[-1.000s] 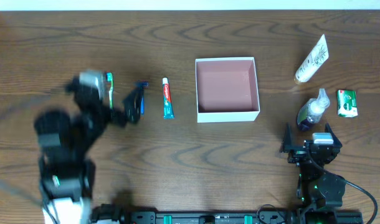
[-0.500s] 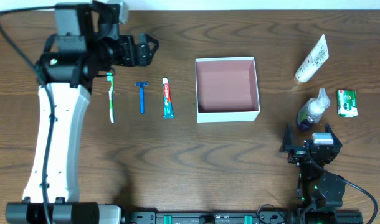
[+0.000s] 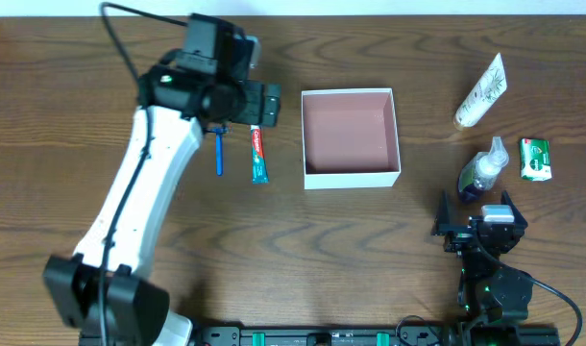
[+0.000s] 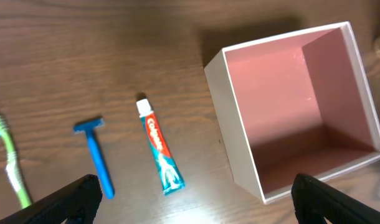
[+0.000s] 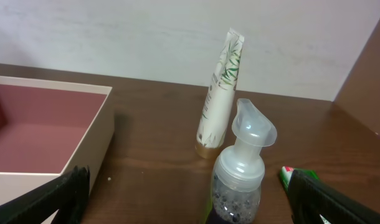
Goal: Pack container
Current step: 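Move the left gripper forward over the Colgate toothpaste tube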
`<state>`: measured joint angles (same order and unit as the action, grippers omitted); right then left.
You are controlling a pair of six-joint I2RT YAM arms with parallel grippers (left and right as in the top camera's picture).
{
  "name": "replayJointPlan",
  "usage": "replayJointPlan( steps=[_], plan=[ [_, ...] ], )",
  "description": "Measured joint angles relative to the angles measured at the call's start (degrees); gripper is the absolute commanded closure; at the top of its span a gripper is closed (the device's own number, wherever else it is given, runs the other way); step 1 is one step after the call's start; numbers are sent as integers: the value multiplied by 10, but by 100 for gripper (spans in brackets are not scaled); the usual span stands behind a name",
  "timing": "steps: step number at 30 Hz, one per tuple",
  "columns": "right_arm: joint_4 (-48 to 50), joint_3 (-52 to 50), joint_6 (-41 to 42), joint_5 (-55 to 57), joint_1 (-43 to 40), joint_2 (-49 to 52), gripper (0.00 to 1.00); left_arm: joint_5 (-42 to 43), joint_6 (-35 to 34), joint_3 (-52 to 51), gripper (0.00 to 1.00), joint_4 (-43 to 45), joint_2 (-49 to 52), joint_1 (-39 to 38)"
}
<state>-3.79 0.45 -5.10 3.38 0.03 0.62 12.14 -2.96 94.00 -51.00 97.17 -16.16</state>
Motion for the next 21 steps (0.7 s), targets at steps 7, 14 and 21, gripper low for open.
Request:
replayJointPlan(
  steps=[7,14,21],
  plan=[
    [0,0,0,0,0,0,1,-43,-9,0,2,35,43,-12],
    [0,0,0,0,0,0,1,-126,-91,0,2,19,70,6],
    [0,0,0,0,0,0,1,-135,-165,0,2,21,123,8]
  ],
)
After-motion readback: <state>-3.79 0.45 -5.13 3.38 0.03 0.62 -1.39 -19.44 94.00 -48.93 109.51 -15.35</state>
